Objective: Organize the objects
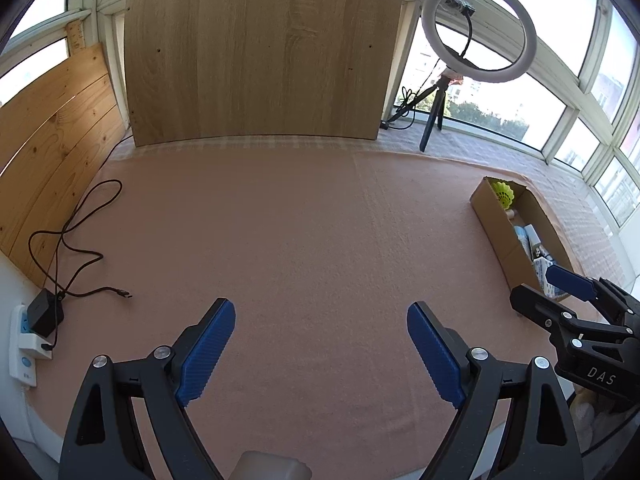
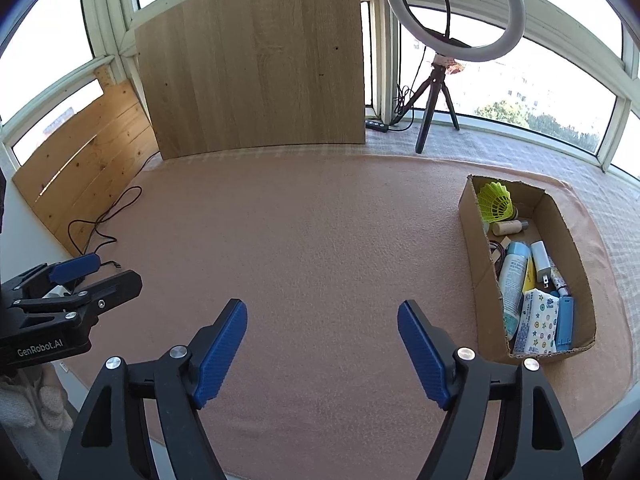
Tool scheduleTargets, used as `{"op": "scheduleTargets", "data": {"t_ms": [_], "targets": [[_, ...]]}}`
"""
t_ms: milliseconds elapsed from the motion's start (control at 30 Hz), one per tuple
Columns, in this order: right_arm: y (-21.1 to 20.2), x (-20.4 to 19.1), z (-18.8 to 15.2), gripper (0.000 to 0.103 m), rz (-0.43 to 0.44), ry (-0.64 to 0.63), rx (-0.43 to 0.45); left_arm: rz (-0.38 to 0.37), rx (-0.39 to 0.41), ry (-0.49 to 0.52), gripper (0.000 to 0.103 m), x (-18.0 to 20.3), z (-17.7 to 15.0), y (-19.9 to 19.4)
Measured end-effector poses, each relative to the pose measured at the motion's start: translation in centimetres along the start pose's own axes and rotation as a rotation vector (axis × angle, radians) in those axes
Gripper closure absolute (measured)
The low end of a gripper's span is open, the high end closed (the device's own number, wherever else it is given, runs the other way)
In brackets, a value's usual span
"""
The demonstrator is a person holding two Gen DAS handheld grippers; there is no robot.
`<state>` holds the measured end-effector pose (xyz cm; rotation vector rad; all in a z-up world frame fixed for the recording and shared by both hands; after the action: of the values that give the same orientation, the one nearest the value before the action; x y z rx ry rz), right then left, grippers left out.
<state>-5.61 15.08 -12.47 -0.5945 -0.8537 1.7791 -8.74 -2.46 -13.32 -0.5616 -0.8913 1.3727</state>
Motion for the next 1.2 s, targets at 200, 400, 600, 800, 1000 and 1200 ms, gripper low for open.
{"op": "scheduleTargets", "data": {"t_ms": [200, 400, 600, 800, 1000, 1200], "targets": [[-0.2, -1.0, 1.0, 0.028, -0.009, -0.014, 0.025, 0.018, 0.002, -0.032, 0.013, -1.0, -0.1, 0.1], [-0.3, -1.7, 1.4, 0.027, -0.031, -0.029, 0.039, 0.027, 0.015, -0.020, 0.012, -1.3, 0.2, -0.2], [-0.1, -2.1, 1.6, 0.027, -0.041, -0.034, 0.042, 0.035, 0.016, -0.011, 0.011, -1.5, 0.4, 0.0], [0.1, -2.0, 1.6, 0.027, -0.042, -0.025, 0.040, 0.044, 0.017, -0.005, 0.011, -1.9, 0.5, 0.3], [0.3, -1.8, 1.6, 0.027, -0.045, -0.020, 0.035, 0.041, 0.015, -0.003, 0.011, -1.8, 0.6, 0.4], [0.6, -1.8, 1.6, 0.027, -0.042, -0.022, 0.030, 0.040, 0.010, -0.006, 0.011, -1.8, 0.7, 0.7]]}}
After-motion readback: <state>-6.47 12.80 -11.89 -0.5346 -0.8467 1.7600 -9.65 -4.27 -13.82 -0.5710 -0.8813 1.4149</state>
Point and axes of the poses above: each gripper's, at about its wrist camera, not at the fingertips, and y roughly the way its jaws point, x to its right, z to its top, the point moved 10 cm from there along y, roughly the way its jaws point, and after that the axes turned 8 degrees about -y, right-handed, at the moved point
